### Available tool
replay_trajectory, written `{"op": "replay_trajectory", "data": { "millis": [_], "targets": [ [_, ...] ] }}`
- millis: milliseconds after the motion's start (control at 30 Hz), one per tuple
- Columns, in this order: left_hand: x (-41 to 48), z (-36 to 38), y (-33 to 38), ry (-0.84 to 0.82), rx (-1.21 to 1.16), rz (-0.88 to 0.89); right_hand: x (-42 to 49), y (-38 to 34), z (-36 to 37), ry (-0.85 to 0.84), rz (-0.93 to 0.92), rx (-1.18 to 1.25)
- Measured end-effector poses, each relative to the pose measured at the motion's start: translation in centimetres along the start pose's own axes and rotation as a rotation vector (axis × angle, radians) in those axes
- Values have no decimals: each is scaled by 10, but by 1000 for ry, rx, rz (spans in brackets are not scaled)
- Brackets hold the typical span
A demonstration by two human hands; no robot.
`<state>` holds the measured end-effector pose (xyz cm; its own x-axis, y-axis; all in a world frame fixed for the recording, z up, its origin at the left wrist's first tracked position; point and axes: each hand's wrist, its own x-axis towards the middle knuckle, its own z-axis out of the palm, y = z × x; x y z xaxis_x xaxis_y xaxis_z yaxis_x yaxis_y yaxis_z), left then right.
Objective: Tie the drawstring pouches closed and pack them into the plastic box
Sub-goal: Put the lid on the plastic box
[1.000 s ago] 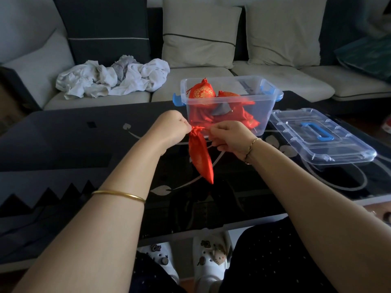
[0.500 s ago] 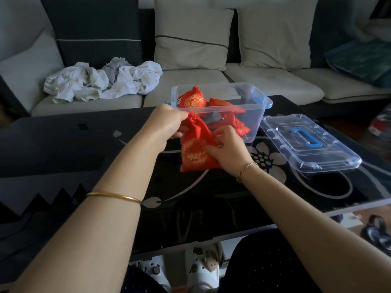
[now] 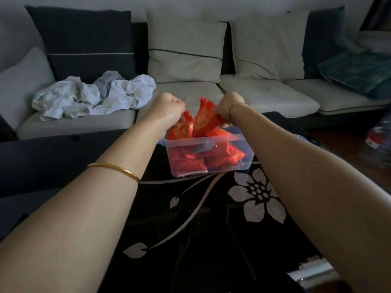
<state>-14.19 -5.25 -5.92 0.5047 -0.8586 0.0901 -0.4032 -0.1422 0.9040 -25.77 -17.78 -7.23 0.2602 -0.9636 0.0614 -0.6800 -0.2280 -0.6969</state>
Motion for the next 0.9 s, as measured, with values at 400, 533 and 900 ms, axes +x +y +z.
{"op": "replay_trajectory", "data": {
  "millis": [400,533,900],
  "targets": [
    [-5,48,-4,80,124,32,-62,101,-59,546,116,-35],
    [-10,64,1,122,92,64,-84,161,-22,176,378,-403],
    [-14,63,6,163,101,66,-90,185,-14,184,351,-539]
  ]
}}
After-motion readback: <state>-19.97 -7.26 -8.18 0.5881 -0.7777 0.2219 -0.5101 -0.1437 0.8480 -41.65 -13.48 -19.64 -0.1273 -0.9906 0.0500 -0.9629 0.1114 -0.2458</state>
